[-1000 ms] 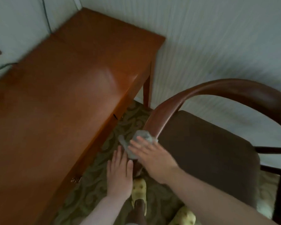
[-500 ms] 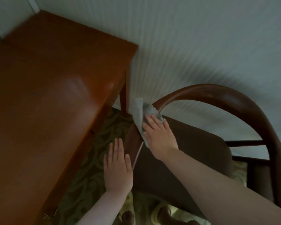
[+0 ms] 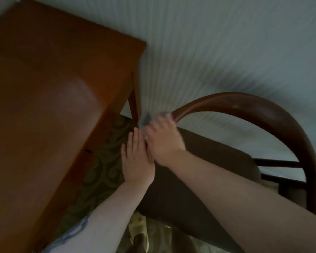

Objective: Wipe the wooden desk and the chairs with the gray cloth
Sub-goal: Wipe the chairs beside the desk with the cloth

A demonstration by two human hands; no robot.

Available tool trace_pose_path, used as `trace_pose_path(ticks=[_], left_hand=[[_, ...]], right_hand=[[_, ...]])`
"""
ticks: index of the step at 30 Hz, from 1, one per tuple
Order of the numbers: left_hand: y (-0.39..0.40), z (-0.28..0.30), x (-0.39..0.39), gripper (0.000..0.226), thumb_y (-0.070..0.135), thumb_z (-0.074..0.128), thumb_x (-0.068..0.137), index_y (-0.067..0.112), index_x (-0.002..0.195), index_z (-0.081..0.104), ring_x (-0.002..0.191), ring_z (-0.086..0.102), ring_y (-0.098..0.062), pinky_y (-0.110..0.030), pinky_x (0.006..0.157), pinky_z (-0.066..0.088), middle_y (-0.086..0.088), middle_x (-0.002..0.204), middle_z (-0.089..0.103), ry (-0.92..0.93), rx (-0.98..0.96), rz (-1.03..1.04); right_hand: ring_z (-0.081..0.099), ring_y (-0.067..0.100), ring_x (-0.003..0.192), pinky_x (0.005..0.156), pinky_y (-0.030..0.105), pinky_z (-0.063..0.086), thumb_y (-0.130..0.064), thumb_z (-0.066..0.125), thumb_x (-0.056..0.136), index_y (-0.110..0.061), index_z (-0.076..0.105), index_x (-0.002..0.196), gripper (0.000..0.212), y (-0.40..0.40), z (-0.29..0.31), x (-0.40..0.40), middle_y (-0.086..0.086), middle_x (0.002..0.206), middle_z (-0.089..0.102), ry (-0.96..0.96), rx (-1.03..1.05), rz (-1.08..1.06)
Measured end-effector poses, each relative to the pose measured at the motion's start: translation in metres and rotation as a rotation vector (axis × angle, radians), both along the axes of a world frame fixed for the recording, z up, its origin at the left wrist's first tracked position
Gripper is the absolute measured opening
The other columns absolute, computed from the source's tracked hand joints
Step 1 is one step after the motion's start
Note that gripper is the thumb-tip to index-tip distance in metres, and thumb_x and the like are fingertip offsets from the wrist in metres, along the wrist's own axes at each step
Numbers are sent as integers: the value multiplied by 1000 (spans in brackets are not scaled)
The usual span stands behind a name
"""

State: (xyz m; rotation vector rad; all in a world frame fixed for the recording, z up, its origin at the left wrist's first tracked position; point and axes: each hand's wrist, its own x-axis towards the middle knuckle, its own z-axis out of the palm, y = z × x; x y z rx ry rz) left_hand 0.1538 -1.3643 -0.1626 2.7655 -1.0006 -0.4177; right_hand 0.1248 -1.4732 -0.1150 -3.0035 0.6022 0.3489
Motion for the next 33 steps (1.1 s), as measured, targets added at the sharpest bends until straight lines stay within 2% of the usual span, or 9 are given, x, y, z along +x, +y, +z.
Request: trace_pose_path(ticks=[2, 4, 9, 15, 17, 20, 22, 26, 33], left_hand=[[-8, -2, -3, 74, 42, 36, 96, 13, 152, -2, 148, 5, -22, -45, 118, 11, -8, 160, 3, -46, 31, 62], [-12, -5, -6, 64, 43, 22, 99, 13, 152, 4, 147, 11, -22, -47, 117, 15, -7, 160, 11, -76, 30, 101], [-21, -7, -8, 60, 45, 5, 99, 17, 153, 9, 147, 15, -23, -50, 116, 17, -5, 159, 18, -75, 52, 150], [-45, 7, -9, 61, 44, 10, 96, 23, 153, 10, 143, 22, -27, -51, 113, 23, -4, 159, 17, -48, 68, 172], [-76, 13, -5, 56, 43, 17, 97, 24, 150, 22, 138, 32, -25, -47, 110, 26, -3, 155, 30, -37, 25, 113], [-125, 18, 3, 35, 38, 35, 99, 22, 126, 49, 111, 57, -20, -37, 90, 44, -3, 125, 59, -11, -48, -11], [-138, 17, 6, 25, 32, 50, 94, 19, 116, 54, 97, 61, -19, -32, 75, 47, -3, 112, 63, -44, -39, -55], [-143, 16, 3, 33, 35, 29, 96, 18, 109, 53, 85, 59, -20, -32, 65, 44, -4, 100, 61, -101, -16, -33], [-170, 27, 18, 30, 28, 19, 102, 14, 88, 42, 66, 49, -15, -28, 53, 38, 1, 77, 51, -12, 108, -74]], right_hand=[[12, 29, 145, 119, 50, -5, -31, 36, 100, -21, 32, 147, 48, 0, -1, -2, 5, 153, 30, 14, 45, 138], [18, 29, 142, 118, 49, -5, -37, 33, 101, -22, 31, 147, 49, -23, -3, 2, 4, 150, 33, 38, 22, 225], [34, 30, 129, 115, 52, 13, -34, 37, 101, -31, 36, 142, 41, -71, 1, 15, -2, 137, 44, 117, -11, 265], [37, 27, 130, 117, 50, 6, -42, 30, 103, -29, 46, 135, 38, -123, 3, -7, 1, 133, 50, 24, -14, -50], [35, 27, 133, 117, 53, 1, -42, 25, 102, -26, 47, 135, 43, -129, 6, -14, 2, 134, 50, 27, -55, -133], [34, 30, 133, 117, 55, -3, -37, 27, 102, -21, 48, 136, 43, -120, 8, -8, 6, 135, 51, 63, -98, -164], [36, 30, 132, 117, 54, -3, -34, 29, 101, -19, 51, 133, 42, -116, 7, -2, 5, 132, 54, 68, -73, -138], [35, 25, 133, 118, 50, 1, -36, 27, 103, -26, 46, 137, 41, -135, 6, -19, 0, 136, 50, -2, -31, -50], [44, 24, 125, 118, 51, -1, -34, 25, 102, -17, 64, 116, 45, -179, 3, -55, 2, 118, 60, -243, -135, -635]])
